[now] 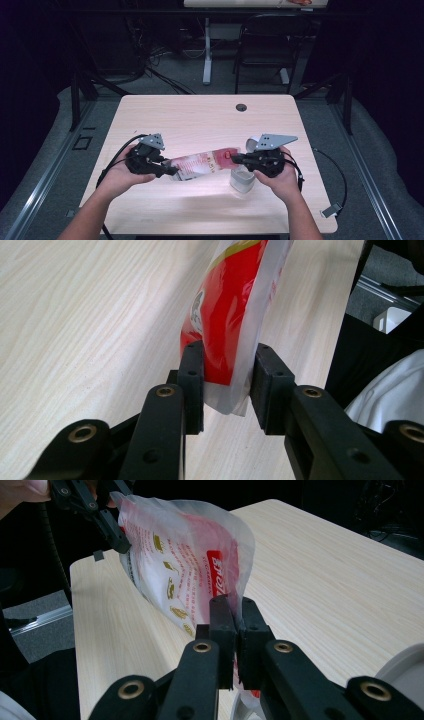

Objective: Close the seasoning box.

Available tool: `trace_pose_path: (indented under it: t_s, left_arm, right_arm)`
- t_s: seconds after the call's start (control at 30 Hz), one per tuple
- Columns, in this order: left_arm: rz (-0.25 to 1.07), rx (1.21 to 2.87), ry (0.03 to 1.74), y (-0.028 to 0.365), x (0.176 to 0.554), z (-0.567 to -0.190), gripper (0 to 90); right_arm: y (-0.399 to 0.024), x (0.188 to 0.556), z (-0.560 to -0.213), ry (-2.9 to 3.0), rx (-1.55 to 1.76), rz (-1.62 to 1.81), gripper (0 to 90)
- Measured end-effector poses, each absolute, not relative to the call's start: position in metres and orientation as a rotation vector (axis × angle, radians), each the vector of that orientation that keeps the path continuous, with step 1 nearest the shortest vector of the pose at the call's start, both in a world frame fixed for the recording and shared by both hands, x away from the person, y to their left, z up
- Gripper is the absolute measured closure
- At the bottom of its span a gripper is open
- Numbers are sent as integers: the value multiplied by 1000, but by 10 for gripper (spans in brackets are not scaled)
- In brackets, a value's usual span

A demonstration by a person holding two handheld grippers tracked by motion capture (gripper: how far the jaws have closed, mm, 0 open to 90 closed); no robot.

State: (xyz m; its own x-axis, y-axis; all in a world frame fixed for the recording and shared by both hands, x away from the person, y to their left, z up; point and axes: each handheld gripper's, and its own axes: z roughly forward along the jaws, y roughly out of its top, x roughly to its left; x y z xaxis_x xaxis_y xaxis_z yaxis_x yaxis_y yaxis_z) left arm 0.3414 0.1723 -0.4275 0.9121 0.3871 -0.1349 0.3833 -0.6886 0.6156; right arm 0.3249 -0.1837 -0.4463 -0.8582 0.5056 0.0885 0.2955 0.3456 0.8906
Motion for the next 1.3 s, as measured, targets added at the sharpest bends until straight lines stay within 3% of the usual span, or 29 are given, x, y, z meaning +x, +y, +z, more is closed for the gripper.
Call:
trace_pose_path:
  t_s: [1.3]
  left_arm:
    - [27, 2365, 533, 167, 345, -405, 711]
  right_arm:
    - [-192, 326, -447, 2388, 778, 1528, 872]
